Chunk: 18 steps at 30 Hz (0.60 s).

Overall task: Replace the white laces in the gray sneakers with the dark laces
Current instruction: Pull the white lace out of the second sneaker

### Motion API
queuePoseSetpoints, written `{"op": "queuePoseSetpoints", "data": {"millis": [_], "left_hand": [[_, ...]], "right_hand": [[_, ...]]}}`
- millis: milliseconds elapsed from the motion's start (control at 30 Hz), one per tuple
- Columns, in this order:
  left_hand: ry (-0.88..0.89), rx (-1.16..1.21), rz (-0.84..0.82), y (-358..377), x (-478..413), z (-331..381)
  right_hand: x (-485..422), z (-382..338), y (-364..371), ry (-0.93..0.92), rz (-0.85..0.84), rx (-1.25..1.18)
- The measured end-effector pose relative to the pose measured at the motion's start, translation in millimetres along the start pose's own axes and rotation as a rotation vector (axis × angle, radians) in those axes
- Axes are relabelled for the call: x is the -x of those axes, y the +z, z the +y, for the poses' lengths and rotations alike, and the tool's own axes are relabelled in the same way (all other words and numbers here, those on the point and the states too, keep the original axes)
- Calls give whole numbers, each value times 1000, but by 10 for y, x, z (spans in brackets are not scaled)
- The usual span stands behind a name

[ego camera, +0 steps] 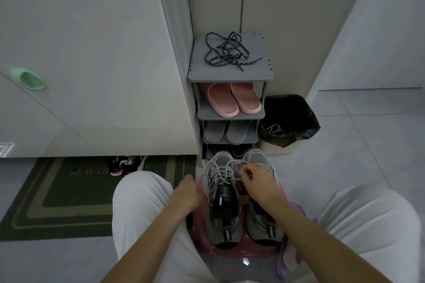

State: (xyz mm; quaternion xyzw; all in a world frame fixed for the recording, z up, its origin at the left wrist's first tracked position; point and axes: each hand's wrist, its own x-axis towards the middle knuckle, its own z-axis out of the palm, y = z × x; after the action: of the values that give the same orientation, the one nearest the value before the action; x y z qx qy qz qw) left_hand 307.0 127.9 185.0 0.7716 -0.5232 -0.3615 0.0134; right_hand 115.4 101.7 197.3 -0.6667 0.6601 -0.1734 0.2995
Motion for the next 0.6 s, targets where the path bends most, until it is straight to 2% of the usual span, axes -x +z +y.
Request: {"op": "queuePoseSetpoints", "data": {"millis": [67, 133, 167, 233, 367, 467, 533, 600], "left_hand": [[211, 9, 95, 44, -32, 88], [432, -60, 76, 104, -66, 191], [480, -110, 45, 121, -68, 232], [473, -190, 35, 123, -64, 298], [462, -363, 144, 82, -55, 340], [438, -401, 172, 56, -57, 317], [427, -389, 143, 42, -52, 294], [409, -320, 105, 37, -40, 277]], "right_hand": [[-51, -45, -11, -27, -117, 60], [-93, -96, -18, -43, -302, 139], [-130, -111, -31, -53, -353, 186], [-225, -136, -87, -50, -361, 284], [-410, -74, -187, -30, -141, 208], [-374, -67, -197, -41, -51, 228], [-306, -86, -123, -15, -112, 243], [-232, -102, 0, 56, -318, 259]]}}
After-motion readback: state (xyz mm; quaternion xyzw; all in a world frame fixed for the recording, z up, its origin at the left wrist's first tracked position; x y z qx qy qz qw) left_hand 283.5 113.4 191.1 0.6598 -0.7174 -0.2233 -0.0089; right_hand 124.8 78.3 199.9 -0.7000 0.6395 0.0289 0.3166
